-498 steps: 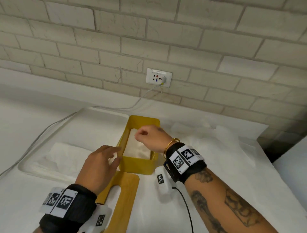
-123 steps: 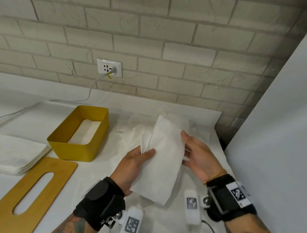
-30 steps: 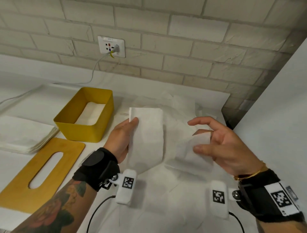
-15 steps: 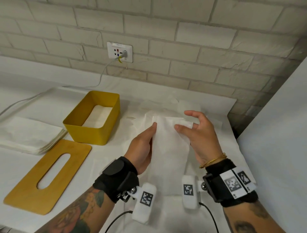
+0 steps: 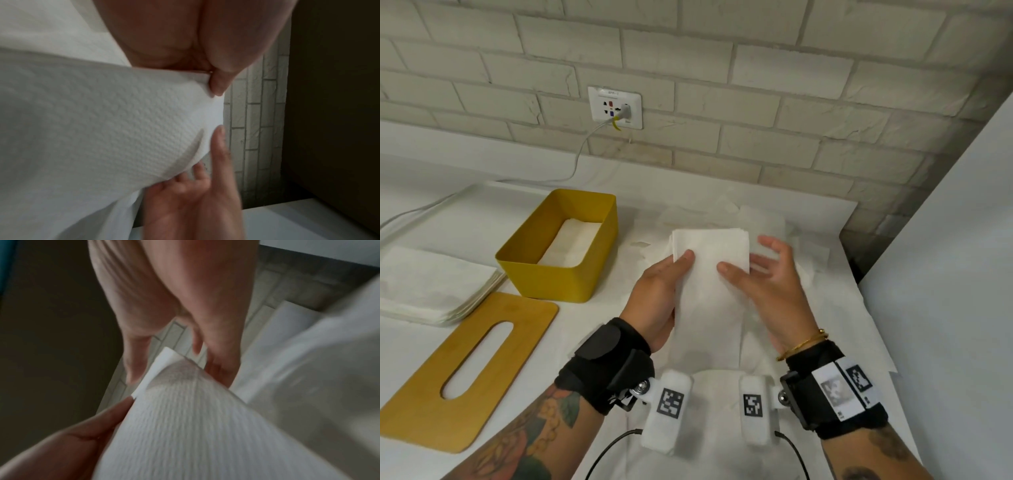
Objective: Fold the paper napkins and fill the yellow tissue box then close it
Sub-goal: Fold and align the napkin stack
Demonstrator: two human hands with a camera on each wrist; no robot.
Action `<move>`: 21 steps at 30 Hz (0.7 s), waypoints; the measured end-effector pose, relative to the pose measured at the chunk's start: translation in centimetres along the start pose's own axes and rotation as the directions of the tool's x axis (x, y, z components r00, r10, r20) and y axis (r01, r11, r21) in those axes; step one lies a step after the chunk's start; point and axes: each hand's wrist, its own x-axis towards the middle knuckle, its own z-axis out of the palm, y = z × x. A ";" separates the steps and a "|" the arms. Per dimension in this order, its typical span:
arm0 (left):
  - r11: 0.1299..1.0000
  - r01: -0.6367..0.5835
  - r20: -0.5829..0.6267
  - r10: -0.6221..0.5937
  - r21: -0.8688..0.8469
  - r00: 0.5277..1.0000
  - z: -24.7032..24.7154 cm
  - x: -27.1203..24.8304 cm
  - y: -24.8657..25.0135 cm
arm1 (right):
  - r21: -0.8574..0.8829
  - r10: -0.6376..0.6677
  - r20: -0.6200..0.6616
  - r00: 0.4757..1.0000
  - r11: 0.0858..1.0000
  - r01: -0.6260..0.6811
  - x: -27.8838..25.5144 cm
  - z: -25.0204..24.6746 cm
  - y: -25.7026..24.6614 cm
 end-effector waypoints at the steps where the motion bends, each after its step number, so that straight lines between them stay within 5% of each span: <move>1: 1.000 -0.014 0.001 0.014 -0.015 1.000 -0.2 0.1 0.3 | 0.046 0.082 0.111 0.990 0.995 -0.088 -0.4 0.0 0.4; 4: 0.998 -0.047 0.007 0.048 -0.035 0.999 -0.6 0.4 1.3 | 0.038 0.118 0.293 0.949 0.990 -0.135 -1.1 0.1 1.1; 9: 0.999 0.030 0.066 -0.031 0.017 0.997 -0.9 -0.1 0.5 | 0.072 0.091 0.348 0.933 0.990 -0.123 -1.0 0.2 1.0; 13: 1.000 0.018 -0.037 -0.019 -0.008 0.999 -1.6 -0.1 -0.3 | -0.047 0.177 0.405 0.897 0.984 -0.173 -2.1 1.1 3.2; 18: 0.996 -0.038 -0.182 0.023 -0.079 0.983 -4.6 0.1 0.4 | -0.305 0.359 0.574 0.736 0.928 -0.215 -4.7 -0.1 6.1; 19: 0.995 -0.043 -0.204 0.024 -0.092 0.979 -5.2 0.0 0.5 | -0.338 0.368 0.575 0.731 0.920 -0.197 -4.7 -1.0 5.9; 21: 0.994 -0.032 -0.229 0.007 -0.103 0.973 -6.2 -0.4 0.7 | -0.351 0.321 0.486 0.813 0.923 -0.154 -3.7 -2.8 5.1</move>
